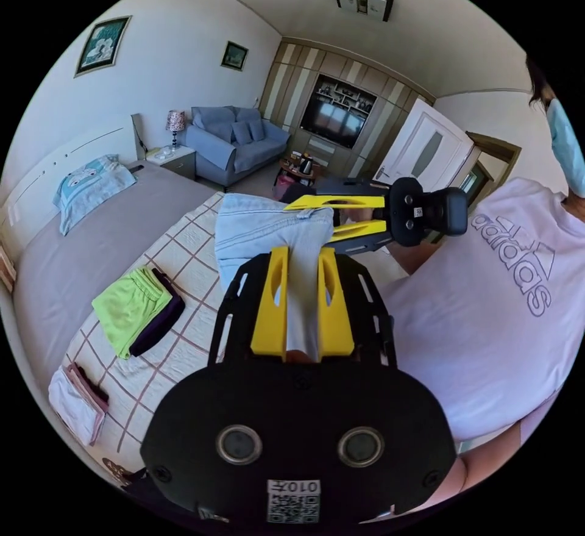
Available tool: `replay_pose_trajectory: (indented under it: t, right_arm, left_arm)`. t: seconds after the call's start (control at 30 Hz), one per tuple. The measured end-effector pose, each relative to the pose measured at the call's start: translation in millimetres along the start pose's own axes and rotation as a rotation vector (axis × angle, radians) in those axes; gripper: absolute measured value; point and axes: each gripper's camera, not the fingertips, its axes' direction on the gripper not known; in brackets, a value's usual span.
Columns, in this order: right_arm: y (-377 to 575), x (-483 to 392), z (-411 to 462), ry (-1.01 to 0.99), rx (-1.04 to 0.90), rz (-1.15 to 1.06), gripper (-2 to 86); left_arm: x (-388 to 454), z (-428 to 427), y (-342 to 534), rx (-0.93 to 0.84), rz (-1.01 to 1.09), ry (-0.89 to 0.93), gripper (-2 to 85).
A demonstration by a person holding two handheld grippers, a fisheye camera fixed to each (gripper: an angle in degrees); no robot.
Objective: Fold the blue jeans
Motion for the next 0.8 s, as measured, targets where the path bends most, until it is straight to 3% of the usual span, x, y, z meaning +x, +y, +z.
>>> replay_pose_trajectory:
  t: [0.3, 0.47, 0.63, 0.8]
  right_arm:
    - [57, 73, -9, -0.172, 0.126, 0.231, 9.5]
    - [104, 125, 2, -0.391, -0.005, 0.354, 8.0]
    - [160, 179, -9, -0.509, 0.211, 0.666, 3.9]
    - [169, 237, -20, -0.678, 0.312, 0.699, 9.0]
  left_arm:
    - [-33, 11, -18, -0.101, 0.004, -0.046, 7.9]
    - [-85, -29, 5, 0.156, -0.164, 0.101, 7.2]
    - [-103, -55, 12, 0.357, -0.235, 0.135, 6.3]
    - [-90, -10, -10, 0.281, -0.217, 0.045, 5.7]
